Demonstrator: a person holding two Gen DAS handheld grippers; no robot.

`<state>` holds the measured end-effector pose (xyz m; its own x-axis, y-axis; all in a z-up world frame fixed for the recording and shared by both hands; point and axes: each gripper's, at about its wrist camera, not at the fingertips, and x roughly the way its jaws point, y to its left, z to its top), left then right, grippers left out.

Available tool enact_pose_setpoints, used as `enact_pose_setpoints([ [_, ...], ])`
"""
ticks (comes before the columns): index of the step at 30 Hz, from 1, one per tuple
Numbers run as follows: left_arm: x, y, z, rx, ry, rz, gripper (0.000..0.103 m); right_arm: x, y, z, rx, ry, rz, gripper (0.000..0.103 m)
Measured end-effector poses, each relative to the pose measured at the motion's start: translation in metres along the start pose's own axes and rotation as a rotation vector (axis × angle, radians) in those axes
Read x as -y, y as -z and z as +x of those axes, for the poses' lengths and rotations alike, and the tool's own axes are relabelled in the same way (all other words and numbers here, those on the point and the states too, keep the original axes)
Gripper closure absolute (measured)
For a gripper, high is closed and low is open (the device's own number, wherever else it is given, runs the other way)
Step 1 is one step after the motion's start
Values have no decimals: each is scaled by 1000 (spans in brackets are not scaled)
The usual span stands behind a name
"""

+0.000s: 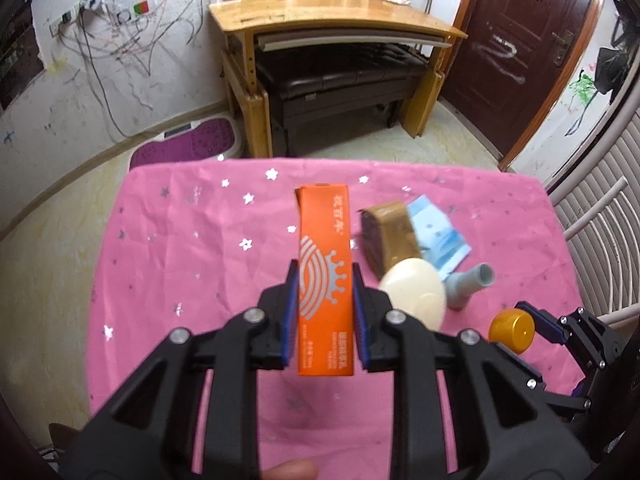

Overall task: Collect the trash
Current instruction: 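Grasp the orange round cap with the right gripper, then carry the orange cap and toothpaste box to the bin and open both grippers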

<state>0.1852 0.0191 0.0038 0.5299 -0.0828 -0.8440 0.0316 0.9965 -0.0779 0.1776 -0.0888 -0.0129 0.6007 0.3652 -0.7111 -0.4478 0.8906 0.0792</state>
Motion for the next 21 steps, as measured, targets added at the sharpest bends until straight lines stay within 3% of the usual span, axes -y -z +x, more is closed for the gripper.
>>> enact_pose_setpoints([
  [10,66,-5,-25,48,24,94,81,50,22,-57,101,74,102,68],
  [21,175,-5,-19,47,80,250,81,138,70,-110,172,197,283,68],
])
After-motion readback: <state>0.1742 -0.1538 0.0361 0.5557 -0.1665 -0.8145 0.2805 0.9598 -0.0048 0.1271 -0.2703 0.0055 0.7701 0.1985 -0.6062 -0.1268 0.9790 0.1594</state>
